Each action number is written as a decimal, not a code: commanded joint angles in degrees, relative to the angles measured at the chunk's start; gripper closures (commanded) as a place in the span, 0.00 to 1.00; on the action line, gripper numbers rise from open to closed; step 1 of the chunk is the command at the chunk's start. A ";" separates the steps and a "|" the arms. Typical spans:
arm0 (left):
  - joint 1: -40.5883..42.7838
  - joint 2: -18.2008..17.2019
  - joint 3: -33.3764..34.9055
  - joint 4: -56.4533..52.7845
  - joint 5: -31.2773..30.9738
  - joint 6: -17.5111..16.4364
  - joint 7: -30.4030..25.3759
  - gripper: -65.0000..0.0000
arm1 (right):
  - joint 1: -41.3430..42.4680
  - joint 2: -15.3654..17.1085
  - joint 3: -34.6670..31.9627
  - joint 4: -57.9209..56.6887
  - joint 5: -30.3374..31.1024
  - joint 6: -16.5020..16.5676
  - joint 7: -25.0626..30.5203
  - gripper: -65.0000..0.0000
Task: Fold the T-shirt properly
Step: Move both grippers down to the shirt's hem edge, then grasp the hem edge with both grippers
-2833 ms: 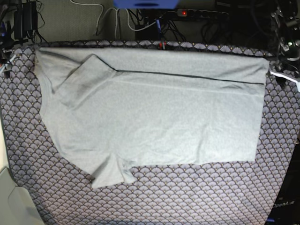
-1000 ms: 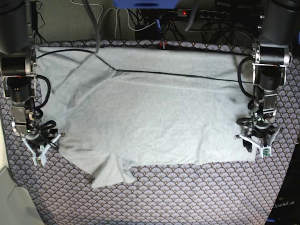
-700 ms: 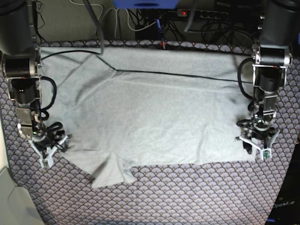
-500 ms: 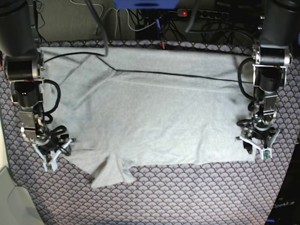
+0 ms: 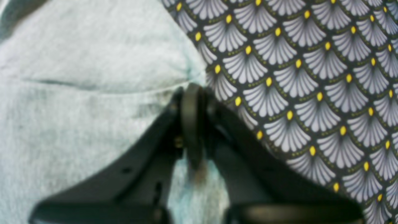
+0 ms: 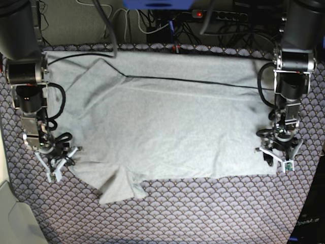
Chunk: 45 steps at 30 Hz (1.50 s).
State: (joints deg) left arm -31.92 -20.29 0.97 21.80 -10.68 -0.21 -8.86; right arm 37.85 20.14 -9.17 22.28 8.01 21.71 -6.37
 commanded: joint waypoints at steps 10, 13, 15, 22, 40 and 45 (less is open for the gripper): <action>-3.02 -0.76 -0.14 0.75 -0.27 0.43 -1.20 0.44 | 0.26 0.47 0.16 1.15 0.39 -0.22 0.17 1.00; -3.11 -0.76 -0.23 1.27 -0.27 0.43 -1.29 0.44 | 0.53 0.56 0.16 2.29 0.39 -0.22 0.17 1.00; -3.11 -0.76 -0.23 1.27 -0.27 0.43 -1.29 0.44 | 0.18 0.56 0.16 4.57 0.39 -0.22 0.00 1.00; -4.34 0.12 0.04 0.40 0.00 0.43 -1.38 0.44 | 0.00 0.39 0.25 5.89 0.39 -0.13 -2.73 1.00; -4.69 1.09 -0.23 -5.14 -0.36 0.43 -1.47 0.44 | 0.00 -0.14 0.16 5.89 0.39 -0.13 -2.90 1.00; -2.32 1.26 -0.31 -5.14 -0.44 0.43 -1.38 0.44 | 0.00 -0.23 0.16 5.89 0.39 -0.13 -2.90 1.00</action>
State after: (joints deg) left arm -33.30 -18.37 0.84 16.14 -11.35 0.01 -10.20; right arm 36.16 19.27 -9.13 27.24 7.88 21.54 -9.93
